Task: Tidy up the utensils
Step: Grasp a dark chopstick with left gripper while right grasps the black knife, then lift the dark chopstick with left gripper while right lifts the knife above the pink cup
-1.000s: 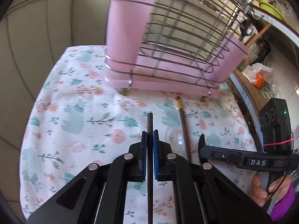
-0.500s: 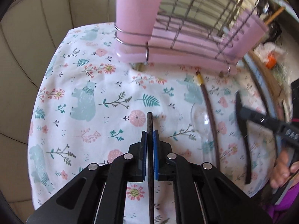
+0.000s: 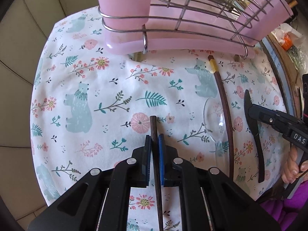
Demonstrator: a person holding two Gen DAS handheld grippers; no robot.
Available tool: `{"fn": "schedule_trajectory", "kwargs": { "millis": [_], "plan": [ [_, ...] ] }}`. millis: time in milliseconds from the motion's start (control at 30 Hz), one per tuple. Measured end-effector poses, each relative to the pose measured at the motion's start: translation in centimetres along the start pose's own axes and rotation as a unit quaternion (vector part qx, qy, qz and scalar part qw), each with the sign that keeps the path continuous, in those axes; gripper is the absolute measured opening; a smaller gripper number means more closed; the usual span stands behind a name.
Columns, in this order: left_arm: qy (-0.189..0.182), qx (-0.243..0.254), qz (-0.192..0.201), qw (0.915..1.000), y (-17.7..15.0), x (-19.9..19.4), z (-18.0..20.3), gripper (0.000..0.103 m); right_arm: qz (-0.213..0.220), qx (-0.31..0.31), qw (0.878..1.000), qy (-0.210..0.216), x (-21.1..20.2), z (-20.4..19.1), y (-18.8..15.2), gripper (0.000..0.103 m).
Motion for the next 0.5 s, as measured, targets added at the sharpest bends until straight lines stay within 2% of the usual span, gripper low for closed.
{"fn": "schedule_trajectory", "kwargs": {
  "millis": [233, 367, 500],
  "plan": [
    [-0.010, -0.005, 0.003, 0.9999, 0.5, 0.2, -0.7, 0.007, -0.025, -0.015, 1.000, 0.009, 0.9, 0.2, 1.5, 0.007],
    [-0.004, 0.008, 0.030, 0.9995, -0.9, -0.2, -0.2, 0.005, -0.006, -0.020, 1.000, 0.020, 0.5, -0.1, 1.1, 0.002],
    [-0.029, -0.001, 0.061, 0.9977, -2.2, -1.5, -0.2, 0.005, 0.030, -0.030, 0.999, 0.021, -1.0, -0.6, 0.6, 0.002]
  ]
}}
Point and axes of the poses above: each gripper's, at about its wrist camera, not at the fingertips, and x roughly the way its jaws point, z to its right, y to its top, the point moved 2 cm from there along x, roughly the way its jaws point, and after that the axes turned 3 degrees about -z, right-handed, at the moved point
